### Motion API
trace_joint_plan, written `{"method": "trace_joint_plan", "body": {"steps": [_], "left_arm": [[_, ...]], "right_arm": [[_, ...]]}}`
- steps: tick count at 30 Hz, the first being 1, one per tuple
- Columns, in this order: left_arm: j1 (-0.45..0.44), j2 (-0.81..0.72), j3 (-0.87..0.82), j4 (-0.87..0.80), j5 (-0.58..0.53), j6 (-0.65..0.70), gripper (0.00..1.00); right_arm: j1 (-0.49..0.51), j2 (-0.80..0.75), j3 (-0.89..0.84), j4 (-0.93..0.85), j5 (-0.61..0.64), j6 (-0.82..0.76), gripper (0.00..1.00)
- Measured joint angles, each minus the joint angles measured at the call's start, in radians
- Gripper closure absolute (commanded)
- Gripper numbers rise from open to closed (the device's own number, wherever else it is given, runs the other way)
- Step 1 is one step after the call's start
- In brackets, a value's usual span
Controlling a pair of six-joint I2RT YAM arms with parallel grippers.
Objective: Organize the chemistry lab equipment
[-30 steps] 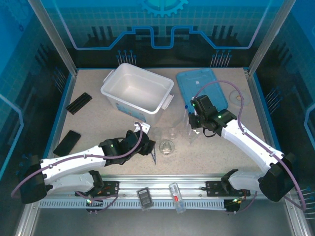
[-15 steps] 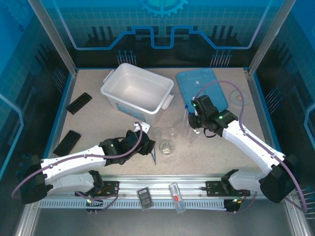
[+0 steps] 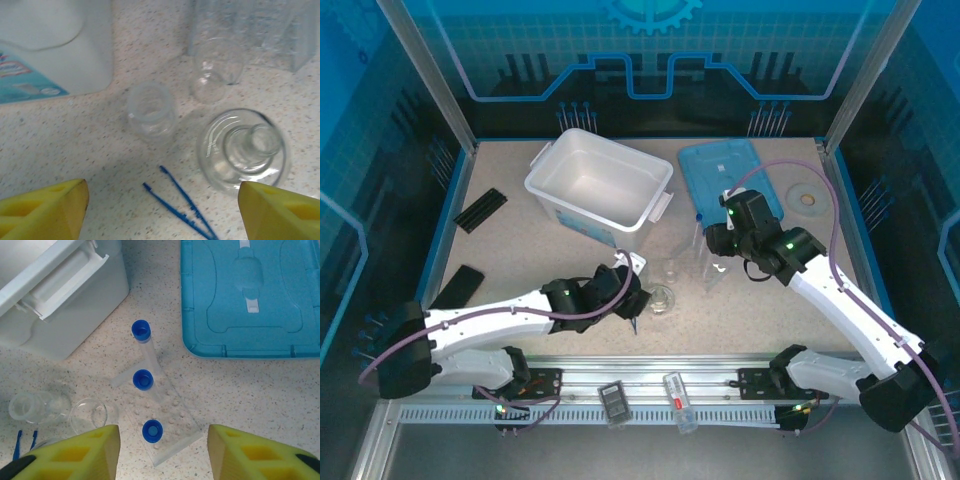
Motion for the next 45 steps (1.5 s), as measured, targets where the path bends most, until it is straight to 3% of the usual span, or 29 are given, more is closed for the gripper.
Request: {"method": "trace_joint_plan", "body": {"steps": [7,20,29,40,45], "left_arm": [[-0.019,0.080,0.063,0.032,0.068,0.035,0.19],[-0.019,0.250,0.156,0.047,0.099,0.036,0.22],[-0.016,0.314,0.190,0.036,0.103,0.022,0.38],[0.011,0.352,0.206,0.012,0.131,-0.001,0.47],[0.014,0.363,0.207,0.011,0.148,-0.008,0.59]], "right_arm": [[-0.031,-0.002,0.000,-0.005,-0.002,-0.011,0.38],[-0.070,-0.024,-0.026,-0.005,-0.027,-0.015,0.38],[-0.082,-0.028,-0.031,-0.004,-0.047,-0.015,0.40],[-0.086,-0.028,-0.031,-0.004,-0.054,-0.015,0.42],[-0.090,-0.028,-0.031,-0.005,-0.055,-0.015,0.43]]}}
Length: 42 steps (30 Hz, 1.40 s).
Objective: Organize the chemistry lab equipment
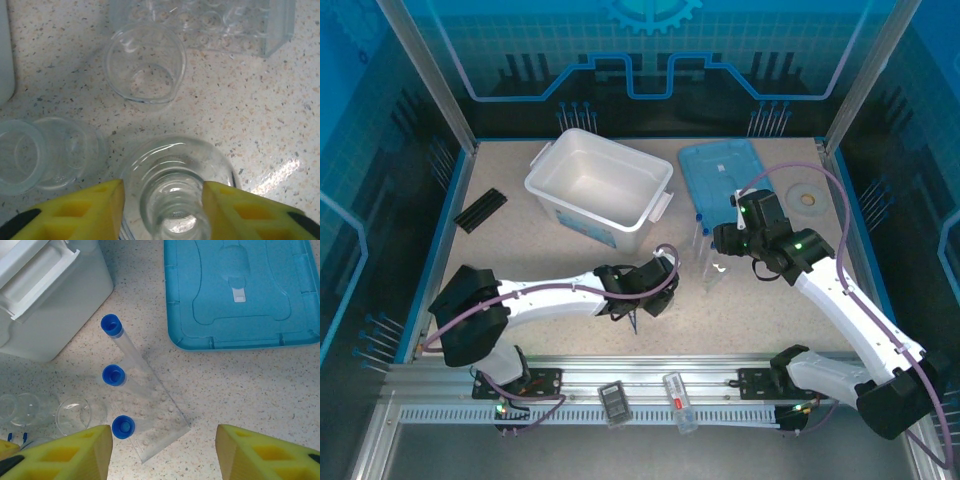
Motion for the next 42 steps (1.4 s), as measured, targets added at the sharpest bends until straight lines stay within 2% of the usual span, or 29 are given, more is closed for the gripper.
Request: {"method": "trace_joint_plan", "body": {"steps": [4,10,17,31,42], "left_arm": [[0.002,0.004,0.002,-0.001,0.010,-0.005,0.66],[0.002,0.004,0.008,-0.001,0.019,-0.006,0.84],[0.003,0.004,0.010,-0.002,0.026,-0.008,0.91],[0.003,-0.061,0.018,-0.079,0.064,-0.008,0.95],[0.025,-0.150,0.140,-0.197,0.078,-0.005,0.96]], "right_arm": [[0.000,0.000,0.000,0.000,-0.002,0.000,0.43],[0.000,0.000,-0.008,0.004,-0.002,0.000,0.43],[0.000,0.000,-0.013,0.008,-0.002,0.000,0.43],[0.000,0.000,-0.013,0.012,-0.002,0.000,0.44],[0.000,-0.009,-0.014,0.016,-0.002,0.000,0.44]]}}
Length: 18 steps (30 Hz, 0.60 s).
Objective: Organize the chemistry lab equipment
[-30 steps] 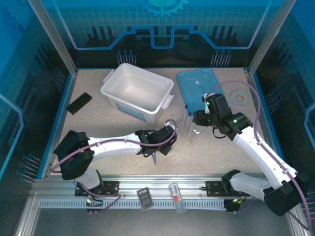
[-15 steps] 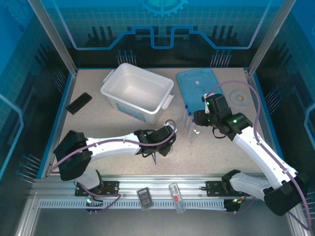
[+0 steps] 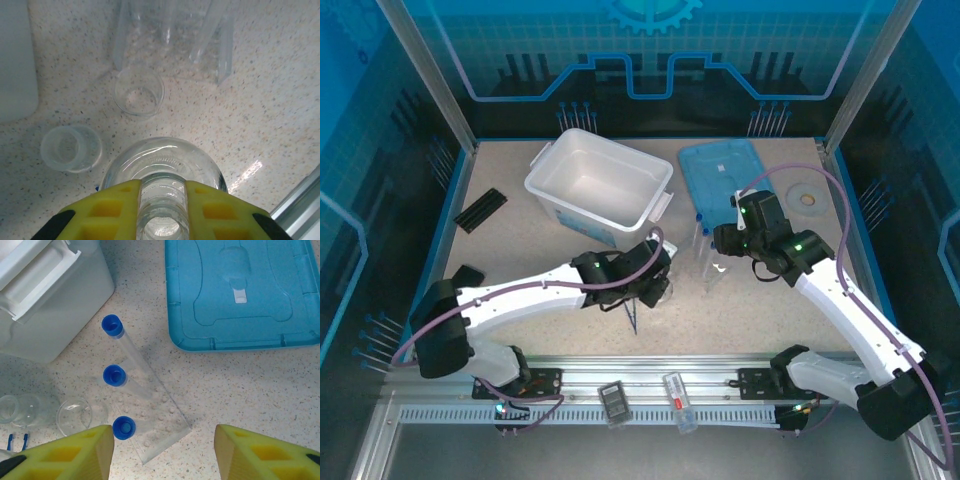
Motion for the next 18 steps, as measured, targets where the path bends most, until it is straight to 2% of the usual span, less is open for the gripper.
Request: {"method": "trace_joint_plan", "body": {"steps": [7,18], "left_arm": [[0.061,-0.053,0.133,-0.080,0.010,0.040,0.95],[0.225,-0.066,0.320,-0.122,0.042,0.125,0.95]], "right_arm": [[0.000,-0.004,-0.008,0.007,0.000,0.000,0.44],[-0.001,-0.010,-0.019,0.018,-0.008,0.000,0.44]]}}
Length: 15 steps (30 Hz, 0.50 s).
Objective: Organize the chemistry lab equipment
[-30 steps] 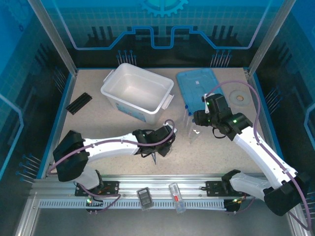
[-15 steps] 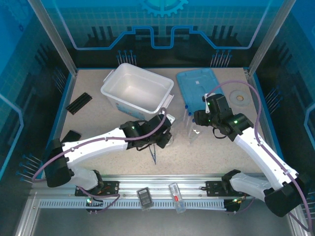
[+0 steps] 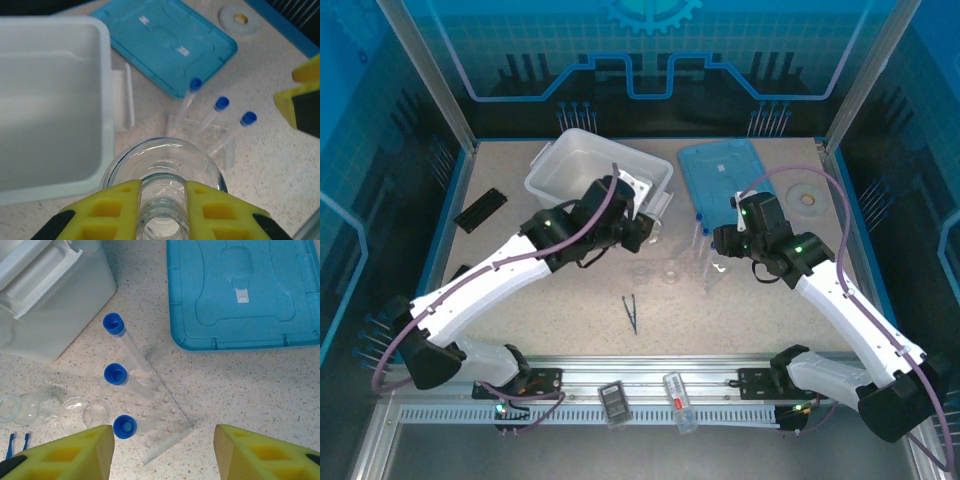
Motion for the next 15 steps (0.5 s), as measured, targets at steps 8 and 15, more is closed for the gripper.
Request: {"method": "trace_joint_plan", "body": {"steps": [8,15], "left_arm": [[0.119,0.086,0.130,0.018,0.003,0.055,0.94],[0.201,0.211,0.188,0.024,0.003,0.096,0.95]], "right_arm": [[-0.006,-0.019,0.000,0.003,-0.011,0.000,0.44],[-0.007,-0.030,0.000,0.003,-0.014,0.000,0.44]]}}
